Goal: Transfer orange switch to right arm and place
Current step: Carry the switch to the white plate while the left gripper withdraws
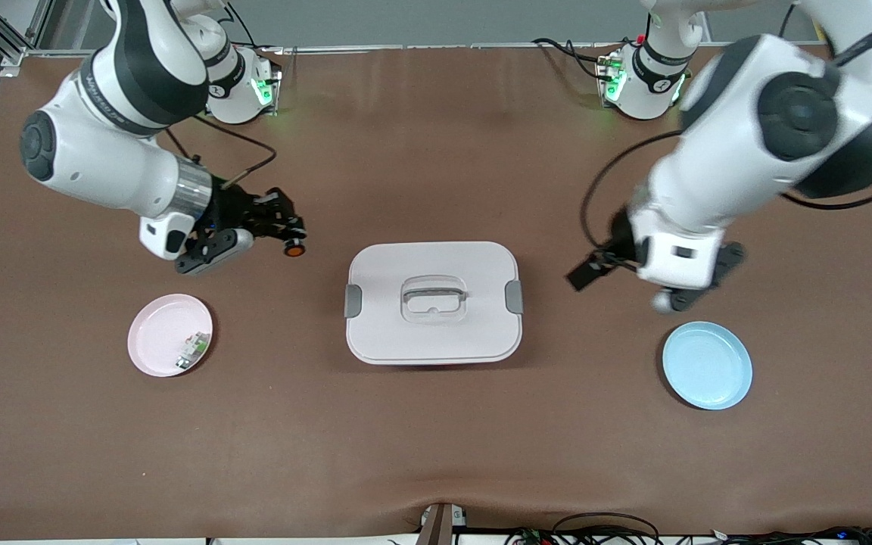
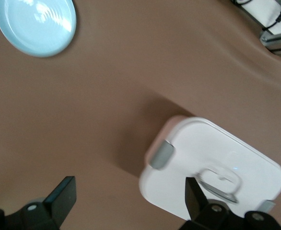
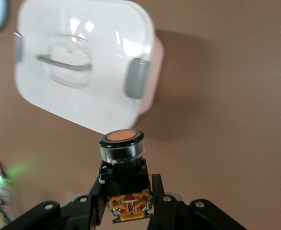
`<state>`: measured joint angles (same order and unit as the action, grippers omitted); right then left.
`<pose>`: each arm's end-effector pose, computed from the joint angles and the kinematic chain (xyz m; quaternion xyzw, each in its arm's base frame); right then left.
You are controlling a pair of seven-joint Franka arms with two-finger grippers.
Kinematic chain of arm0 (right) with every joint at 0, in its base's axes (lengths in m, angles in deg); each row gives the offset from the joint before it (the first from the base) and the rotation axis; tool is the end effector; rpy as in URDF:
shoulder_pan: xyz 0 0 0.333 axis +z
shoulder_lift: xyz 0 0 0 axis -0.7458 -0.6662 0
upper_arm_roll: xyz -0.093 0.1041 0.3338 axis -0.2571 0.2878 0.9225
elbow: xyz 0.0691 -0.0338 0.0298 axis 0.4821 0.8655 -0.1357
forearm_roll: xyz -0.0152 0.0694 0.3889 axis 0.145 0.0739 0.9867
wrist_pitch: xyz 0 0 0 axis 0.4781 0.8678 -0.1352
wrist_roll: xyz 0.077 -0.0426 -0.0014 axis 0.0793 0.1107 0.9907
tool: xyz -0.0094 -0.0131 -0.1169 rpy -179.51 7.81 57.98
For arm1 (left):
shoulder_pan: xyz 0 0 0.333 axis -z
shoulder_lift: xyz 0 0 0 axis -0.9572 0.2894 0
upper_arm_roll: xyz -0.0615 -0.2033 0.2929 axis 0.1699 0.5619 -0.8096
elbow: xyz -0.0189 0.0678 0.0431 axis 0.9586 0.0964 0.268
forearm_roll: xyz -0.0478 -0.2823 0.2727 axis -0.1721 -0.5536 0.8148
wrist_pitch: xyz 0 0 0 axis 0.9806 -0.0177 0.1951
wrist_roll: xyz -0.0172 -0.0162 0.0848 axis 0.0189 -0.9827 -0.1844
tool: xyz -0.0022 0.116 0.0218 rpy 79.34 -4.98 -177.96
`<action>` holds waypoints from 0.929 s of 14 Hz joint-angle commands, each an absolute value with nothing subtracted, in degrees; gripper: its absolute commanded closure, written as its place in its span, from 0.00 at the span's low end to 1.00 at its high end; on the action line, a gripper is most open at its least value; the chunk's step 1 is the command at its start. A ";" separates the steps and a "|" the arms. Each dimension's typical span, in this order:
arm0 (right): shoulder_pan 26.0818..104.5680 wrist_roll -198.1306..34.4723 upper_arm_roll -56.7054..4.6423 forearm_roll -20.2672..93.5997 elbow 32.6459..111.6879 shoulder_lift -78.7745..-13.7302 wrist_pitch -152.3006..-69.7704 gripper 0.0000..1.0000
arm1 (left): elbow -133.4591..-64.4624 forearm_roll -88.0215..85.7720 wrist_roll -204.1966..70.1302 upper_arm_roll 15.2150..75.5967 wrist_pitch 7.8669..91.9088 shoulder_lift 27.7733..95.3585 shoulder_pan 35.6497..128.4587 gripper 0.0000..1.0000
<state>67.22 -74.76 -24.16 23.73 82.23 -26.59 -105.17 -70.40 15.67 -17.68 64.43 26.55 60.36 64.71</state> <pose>0.5494 0.1869 0.4989 -0.9679 -0.1599 0.0328 0.1910 0.6488 -0.2263 0.5967 0.9649 0.2550 -0.0203 0.0596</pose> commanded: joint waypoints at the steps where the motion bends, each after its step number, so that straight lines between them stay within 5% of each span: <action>1: 63.97 -67.29 -23.31 14.53 82.66 -25.51 -104.22 1.00 | -72.29 19.80 -30.20 64.87 24.58 58.09 59.39 0.00; 13: 51.23 -38.38 -23.22 -4.75 79.14 -31.22 -110.09 1.00 | -72.02 29.14 -54.58 65.14 23.96 55.82 49.72 0.00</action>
<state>54.44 -43.83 -24.21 -3.72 81.10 -28.54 -108.38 -70.80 28.48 -53.08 64.39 24.64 58.48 50.92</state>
